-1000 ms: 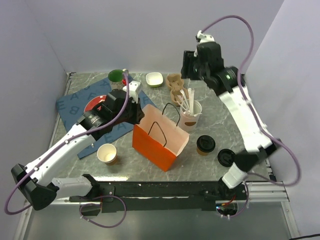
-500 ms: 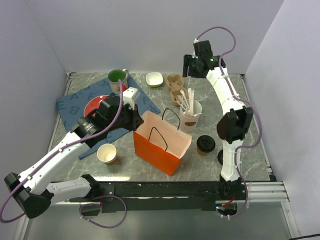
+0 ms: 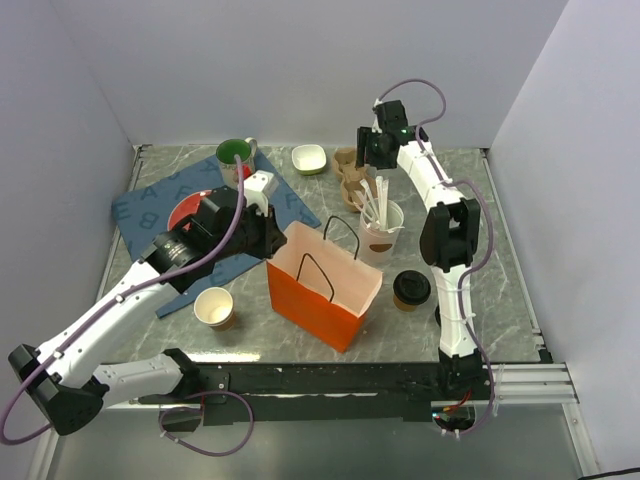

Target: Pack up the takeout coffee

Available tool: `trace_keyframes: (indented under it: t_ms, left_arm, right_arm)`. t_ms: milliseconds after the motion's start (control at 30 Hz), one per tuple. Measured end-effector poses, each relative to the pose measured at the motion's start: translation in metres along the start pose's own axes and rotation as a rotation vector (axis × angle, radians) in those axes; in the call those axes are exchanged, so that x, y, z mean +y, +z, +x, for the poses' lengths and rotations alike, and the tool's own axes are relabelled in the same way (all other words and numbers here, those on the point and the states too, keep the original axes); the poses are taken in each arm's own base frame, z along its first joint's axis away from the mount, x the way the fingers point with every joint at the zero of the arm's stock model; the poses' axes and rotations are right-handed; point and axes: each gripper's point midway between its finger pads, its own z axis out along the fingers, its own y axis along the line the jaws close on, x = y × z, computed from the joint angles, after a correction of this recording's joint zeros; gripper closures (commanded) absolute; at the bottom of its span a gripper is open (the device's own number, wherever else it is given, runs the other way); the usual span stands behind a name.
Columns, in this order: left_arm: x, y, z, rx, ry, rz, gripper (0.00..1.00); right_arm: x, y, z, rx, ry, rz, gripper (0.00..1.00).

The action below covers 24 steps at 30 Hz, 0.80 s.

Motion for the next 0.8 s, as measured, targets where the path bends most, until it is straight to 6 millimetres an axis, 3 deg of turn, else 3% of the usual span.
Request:
trace_keyframes:
  t_ms: [300,467,600,800]
  left_arm:
    - [-0.004,-0.014,-0.006,-0.035,-0.024,0.016,0.86]
    - [-0.004,-0.015,-0.006,-0.039,-0.024,0.015,0.85]
    - [-0.003,-0.015,-0.006,-0.038,-0.023,0.01,0.86]
    - [-0.002,-0.016,-0.005,-0.033,-0.023,0.005,0.86]
  right_arm:
    - [0.023,0.014,-0.012,-0.074,-0.029,-0.069,0.33]
    - [0.038,0.031,0.001,-0.057,-0.052,-0.077,0.33]
    - [0.037,0.044,0.017,-0.033,-0.076,-0.034,0.31]
    - [0.033,0.045,0.014,-0.054,-0.099,0.001,0.3]
